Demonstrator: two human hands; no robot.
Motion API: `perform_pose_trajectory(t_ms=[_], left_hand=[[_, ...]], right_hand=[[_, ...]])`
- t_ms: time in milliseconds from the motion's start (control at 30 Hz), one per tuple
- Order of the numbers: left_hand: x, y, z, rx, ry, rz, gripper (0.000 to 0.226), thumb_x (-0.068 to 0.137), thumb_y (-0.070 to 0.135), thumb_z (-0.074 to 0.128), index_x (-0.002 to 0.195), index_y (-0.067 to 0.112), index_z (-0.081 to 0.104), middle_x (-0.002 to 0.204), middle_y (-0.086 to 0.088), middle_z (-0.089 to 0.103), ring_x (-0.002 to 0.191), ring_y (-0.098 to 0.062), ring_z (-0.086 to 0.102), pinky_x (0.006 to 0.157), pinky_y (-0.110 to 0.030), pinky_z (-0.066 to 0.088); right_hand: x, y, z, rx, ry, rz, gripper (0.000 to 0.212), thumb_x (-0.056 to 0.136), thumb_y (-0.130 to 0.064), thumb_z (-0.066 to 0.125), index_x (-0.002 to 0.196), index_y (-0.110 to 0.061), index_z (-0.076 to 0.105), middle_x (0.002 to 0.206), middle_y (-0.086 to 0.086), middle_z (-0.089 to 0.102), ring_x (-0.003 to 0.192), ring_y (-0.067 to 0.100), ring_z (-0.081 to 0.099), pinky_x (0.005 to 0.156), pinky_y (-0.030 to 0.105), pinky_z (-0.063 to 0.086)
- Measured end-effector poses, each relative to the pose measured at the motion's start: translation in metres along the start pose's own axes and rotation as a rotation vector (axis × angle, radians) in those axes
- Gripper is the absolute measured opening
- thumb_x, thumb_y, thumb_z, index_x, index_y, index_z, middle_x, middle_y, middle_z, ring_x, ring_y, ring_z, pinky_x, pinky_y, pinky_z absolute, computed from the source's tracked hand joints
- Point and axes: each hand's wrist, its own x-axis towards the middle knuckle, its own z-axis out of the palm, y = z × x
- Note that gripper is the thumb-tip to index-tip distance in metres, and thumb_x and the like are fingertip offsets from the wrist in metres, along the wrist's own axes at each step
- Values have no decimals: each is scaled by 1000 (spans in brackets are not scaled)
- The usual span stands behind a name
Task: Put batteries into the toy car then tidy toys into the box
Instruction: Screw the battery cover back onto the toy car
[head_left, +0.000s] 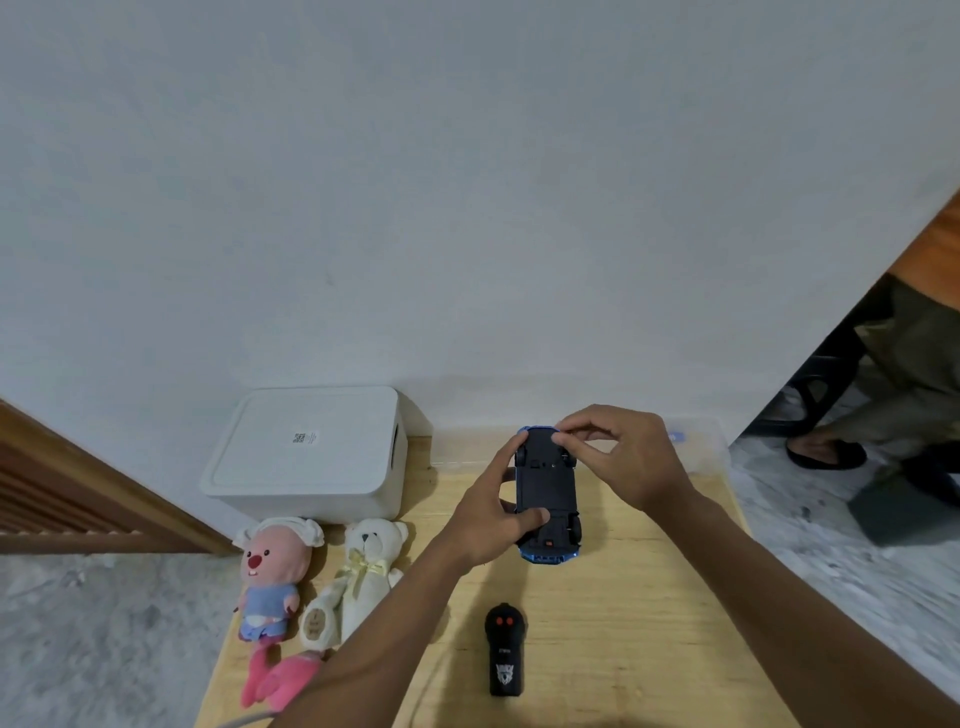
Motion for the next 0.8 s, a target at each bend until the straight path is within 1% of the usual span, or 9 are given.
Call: perform_pose_trajectory(t_ms=[100, 167, 233, 333, 467, 567, 633, 733, 800], left_hand=[[1, 2, -2, -10, -2, 2, 92, 89, 14, 78, 152, 59, 28, 137, 6, 54, 89, -23, 75, 83, -45, 64], [3, 3, -4, -15, -1, 7, 92, 89, 13, 78, 153, 58, 28, 136, 8, 55, 86, -19, 75, 82, -42, 65], [4, 4, -4, -12, -3, 7, 93, 89, 13, 78, 152, 59, 28, 135, 9, 55, 85, -18, 76, 81, -41, 65], [3, 3, -1, 9, -23, 20, 93, 88, 15, 78, 151, 62, 28, 135, 10, 55, 84, -14, 75, 78, -35, 64], [3, 3, 0, 3, -18, 20, 93, 88, 15, 78, 151, 60, 28, 136, 9, 54, 85, -16, 76, 79, -37, 65], [3, 4, -2, 10, -12, 9, 93, 88, 16, 78, 152, 59, 28, 136, 8, 54, 86, -19, 76, 82, -41, 65], [3, 5, -3, 9, -10, 4, 93, 88, 16, 78, 152, 59, 28, 137, 8, 54, 85, -20, 76, 83, -42, 64], [3, 4, -3, 11, -11, 1, 93, 88, 15, 78, 152, 60, 28, 139, 6, 54, 85, -19, 76, 84, -43, 64], [3, 3, -2, 8, -7, 1, 93, 88, 15, 78, 152, 60, 28, 139, 5, 53, 86, -20, 76, 85, -45, 64]], right_hand=[[-7, 3, 4, -52, -7, -28, 20, 89, -10, 76, 105, -21, 79, 95, -21, 74, 90, 1, 72, 83, 13, 56], [-7, 3, 6, -28, 14, 12, 22, 90, -12, 76, 108, -23, 79, 96, -26, 73, 90, -2, 72, 81, 13, 56], [-4, 2, 5, -2, 45, 58, 20, 88, -17, 79, 104, -29, 79, 87, -28, 73, 84, -1, 72, 75, 12, 56], [-1, 1, 6, 15, 80, 71, 19, 84, -20, 83, 91, -36, 74, 78, -19, 72, 75, 7, 71, 66, 10, 52], [-4, 3, 10, 6, 143, 21, 11, 83, -17, 84, 89, -21, 76, 79, -15, 74, 75, 5, 72, 69, 14, 57], [-10, 5, 11, -91, 147, -81, 20, 85, -14, 81, 105, -13, 79, 95, -7, 77, 82, 4, 72, 76, 16, 59], [-12, 5, 11, -85, 113, -104, 25, 90, -10, 76, 115, -12, 76, 104, -6, 76, 89, 5, 72, 80, 14, 58], [-8, 5, 11, -35, 76, -52, 25, 93, -7, 72, 115, -17, 76, 108, -15, 73, 100, 1, 70, 83, 14, 57], [-3, 4, 9, 26, 64, 29, 16, 92, -13, 75, 104, -23, 78, 98, -24, 74, 95, 2, 71, 78, 17, 59]])
